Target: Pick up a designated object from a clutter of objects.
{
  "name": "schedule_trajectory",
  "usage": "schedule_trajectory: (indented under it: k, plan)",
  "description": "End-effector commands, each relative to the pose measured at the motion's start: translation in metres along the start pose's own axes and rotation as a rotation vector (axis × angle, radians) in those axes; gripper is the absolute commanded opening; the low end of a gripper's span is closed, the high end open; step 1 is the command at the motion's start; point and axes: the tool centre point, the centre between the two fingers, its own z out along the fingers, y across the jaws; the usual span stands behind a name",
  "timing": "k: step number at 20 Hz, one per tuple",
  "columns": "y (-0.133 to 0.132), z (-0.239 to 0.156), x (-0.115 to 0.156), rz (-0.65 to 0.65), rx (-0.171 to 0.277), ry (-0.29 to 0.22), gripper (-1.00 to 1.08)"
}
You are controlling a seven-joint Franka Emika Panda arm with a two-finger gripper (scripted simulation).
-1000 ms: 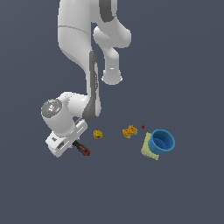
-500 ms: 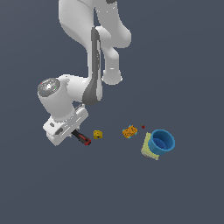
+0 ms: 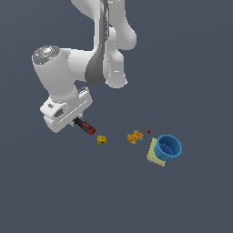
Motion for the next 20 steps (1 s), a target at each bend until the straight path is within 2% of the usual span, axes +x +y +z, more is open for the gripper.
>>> schedule_trajectory:
  k: [1,13,20]
  plan:
    - [-0.010,-0.023,-0.003,0.000,-0.001,0.000,-1.00]
    - [-0.058,-0.139,-0.017,-0.001,-0.001,0.001,-1.00]
    - [-0.078,-0.194,-0.024,-0.001,-0.001,0.001,-1.00]
